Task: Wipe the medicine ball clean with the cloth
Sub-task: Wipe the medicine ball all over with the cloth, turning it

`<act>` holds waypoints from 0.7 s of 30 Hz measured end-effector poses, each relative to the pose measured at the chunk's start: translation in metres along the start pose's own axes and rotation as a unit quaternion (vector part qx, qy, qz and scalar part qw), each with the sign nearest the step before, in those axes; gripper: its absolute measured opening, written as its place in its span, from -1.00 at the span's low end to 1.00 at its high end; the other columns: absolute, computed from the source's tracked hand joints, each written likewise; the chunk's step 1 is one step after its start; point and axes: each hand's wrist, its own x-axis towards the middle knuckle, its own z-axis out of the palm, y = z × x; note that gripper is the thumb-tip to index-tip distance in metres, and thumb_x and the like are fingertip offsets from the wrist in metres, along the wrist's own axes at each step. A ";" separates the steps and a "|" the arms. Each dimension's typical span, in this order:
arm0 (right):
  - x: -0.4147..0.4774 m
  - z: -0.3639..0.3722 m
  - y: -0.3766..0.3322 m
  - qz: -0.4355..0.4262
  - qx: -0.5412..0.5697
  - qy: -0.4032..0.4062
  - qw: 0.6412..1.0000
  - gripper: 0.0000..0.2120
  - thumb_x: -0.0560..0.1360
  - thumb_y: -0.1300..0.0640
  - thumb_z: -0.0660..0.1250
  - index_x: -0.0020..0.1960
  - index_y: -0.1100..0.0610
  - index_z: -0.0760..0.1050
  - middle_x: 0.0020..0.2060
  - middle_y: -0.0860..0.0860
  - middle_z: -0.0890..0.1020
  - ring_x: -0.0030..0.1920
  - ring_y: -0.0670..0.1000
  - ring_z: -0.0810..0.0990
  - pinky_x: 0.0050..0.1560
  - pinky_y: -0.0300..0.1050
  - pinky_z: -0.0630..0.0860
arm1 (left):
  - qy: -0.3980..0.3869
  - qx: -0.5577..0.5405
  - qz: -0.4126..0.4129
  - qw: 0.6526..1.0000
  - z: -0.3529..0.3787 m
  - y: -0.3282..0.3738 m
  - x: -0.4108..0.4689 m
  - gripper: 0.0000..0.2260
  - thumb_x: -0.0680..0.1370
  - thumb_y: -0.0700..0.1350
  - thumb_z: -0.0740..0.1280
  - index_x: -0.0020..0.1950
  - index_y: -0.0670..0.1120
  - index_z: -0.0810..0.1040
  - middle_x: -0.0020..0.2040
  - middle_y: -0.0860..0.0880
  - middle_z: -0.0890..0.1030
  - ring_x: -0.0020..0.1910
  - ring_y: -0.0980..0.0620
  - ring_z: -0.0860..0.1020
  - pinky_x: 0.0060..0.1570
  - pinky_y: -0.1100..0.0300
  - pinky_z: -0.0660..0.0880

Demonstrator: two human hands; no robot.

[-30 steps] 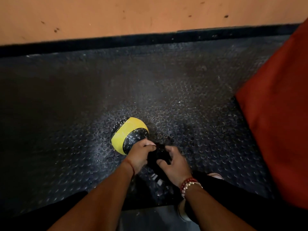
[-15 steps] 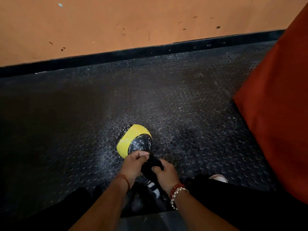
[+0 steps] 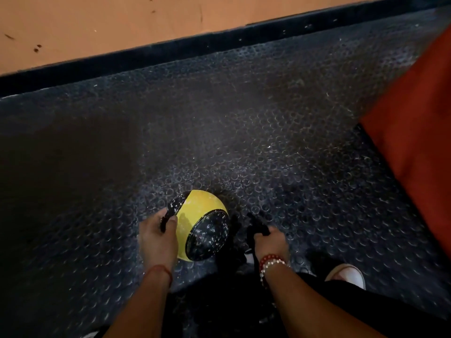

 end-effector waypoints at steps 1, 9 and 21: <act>0.006 0.005 -0.007 -0.003 -0.004 0.002 1.000 -0.82 0.47 0.12 0.31 0.05 0.09 0.59 -0.10 0.12 0.65 -0.05 0.17 0.62 -0.04 -0.01 0.59 | -0.006 0.019 0.011 1.000 0.004 -0.002 0.009 -0.71 0.59 -0.04 0.36 0.31 0.00 0.57 0.30 -0.05 0.44 0.26 -0.05 0.47 0.34 -0.04 0.40; 0.021 0.053 -0.051 -0.106 0.054 -0.094 0.988 -0.78 0.51 0.04 0.24 0.12 -0.05 0.56 -0.04 -0.02 0.64 -0.19 -0.06 0.56 -0.13 -0.15 0.56 | -0.038 0.025 0.033 0.998 0.024 -0.016 0.031 -0.57 0.51 0.16 0.42 0.35 0.11 0.53 0.27 0.08 0.40 0.34 -0.01 0.42 0.36 -0.01 0.38; -0.011 0.081 -0.038 -0.218 0.113 -0.041 0.968 -0.67 0.59 0.05 0.16 0.33 -0.06 0.46 0.07 -0.13 0.45 0.04 -0.06 0.53 0.12 -0.09 0.51 | -0.019 0.013 0.025 0.999 0.027 -0.029 0.035 -0.45 0.42 0.19 0.50 0.33 0.06 0.43 0.33 0.03 0.36 0.34 -0.01 0.39 0.28 0.08 0.37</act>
